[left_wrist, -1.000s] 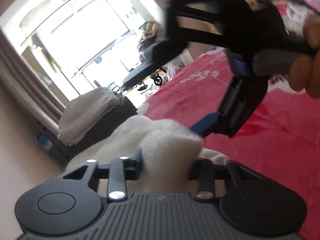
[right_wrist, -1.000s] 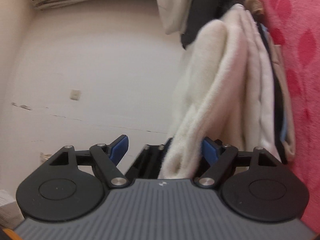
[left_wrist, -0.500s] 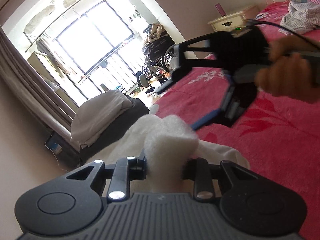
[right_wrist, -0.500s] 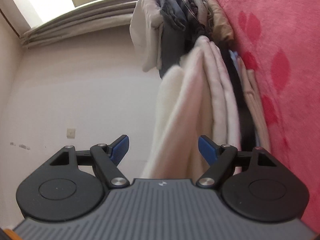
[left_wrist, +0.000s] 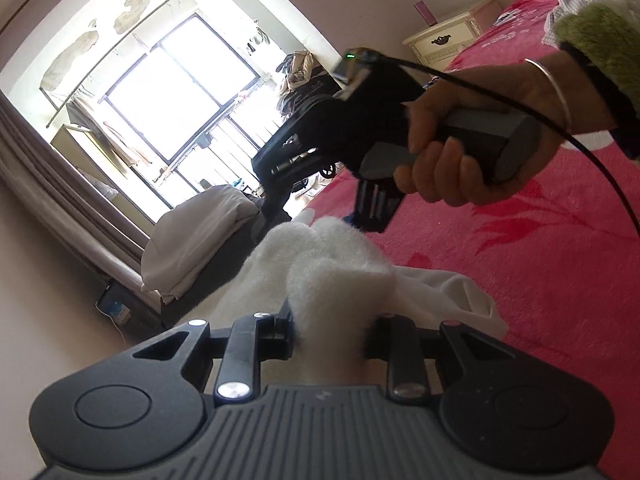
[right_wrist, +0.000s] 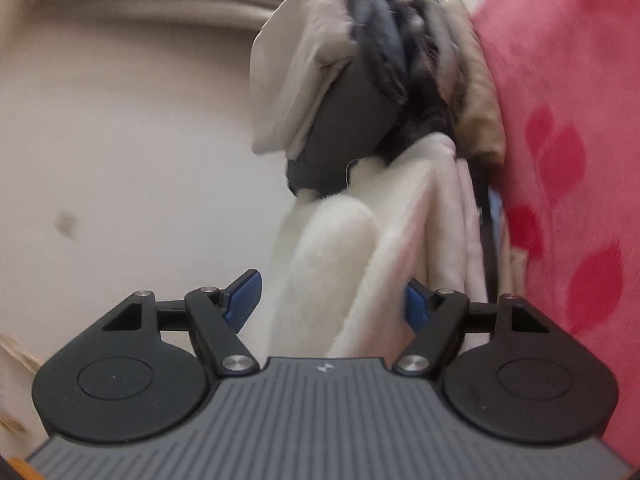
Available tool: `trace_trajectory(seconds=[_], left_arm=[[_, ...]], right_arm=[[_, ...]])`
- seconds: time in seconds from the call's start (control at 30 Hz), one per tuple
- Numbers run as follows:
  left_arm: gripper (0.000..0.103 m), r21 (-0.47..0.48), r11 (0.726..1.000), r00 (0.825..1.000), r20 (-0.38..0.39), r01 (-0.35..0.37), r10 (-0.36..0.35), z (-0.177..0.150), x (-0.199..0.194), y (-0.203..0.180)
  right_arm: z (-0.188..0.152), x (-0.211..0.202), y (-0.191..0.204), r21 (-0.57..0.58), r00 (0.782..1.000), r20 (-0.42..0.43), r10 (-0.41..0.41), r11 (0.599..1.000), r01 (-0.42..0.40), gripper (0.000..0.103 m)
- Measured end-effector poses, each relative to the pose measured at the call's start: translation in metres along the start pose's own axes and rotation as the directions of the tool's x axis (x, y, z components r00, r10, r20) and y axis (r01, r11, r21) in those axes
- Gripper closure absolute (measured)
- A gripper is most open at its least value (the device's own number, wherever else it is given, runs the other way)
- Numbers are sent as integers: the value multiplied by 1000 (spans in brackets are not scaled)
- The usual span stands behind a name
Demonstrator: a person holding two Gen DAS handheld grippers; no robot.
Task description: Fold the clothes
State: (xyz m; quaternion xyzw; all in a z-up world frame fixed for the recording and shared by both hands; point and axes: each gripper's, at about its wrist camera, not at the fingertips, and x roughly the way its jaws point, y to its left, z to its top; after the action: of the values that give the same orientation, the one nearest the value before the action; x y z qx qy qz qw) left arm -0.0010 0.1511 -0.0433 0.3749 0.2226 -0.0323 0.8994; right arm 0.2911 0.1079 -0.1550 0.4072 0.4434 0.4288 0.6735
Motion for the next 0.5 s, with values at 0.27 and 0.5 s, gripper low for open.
trace_trajectory(seconds=[0.27, 0.5], left_arm=[[78, 50, 997, 999, 20, -51, 50, 3, 0, -6], [79, 144, 977, 987, 26, -159, 157, 16, -8, 1]], right_arm=[[5, 6, 17, -140, 999, -11, -42, 989, 40, 65], [10, 22, 58, -264, 993, -21, 116, 957, -117, 68]])
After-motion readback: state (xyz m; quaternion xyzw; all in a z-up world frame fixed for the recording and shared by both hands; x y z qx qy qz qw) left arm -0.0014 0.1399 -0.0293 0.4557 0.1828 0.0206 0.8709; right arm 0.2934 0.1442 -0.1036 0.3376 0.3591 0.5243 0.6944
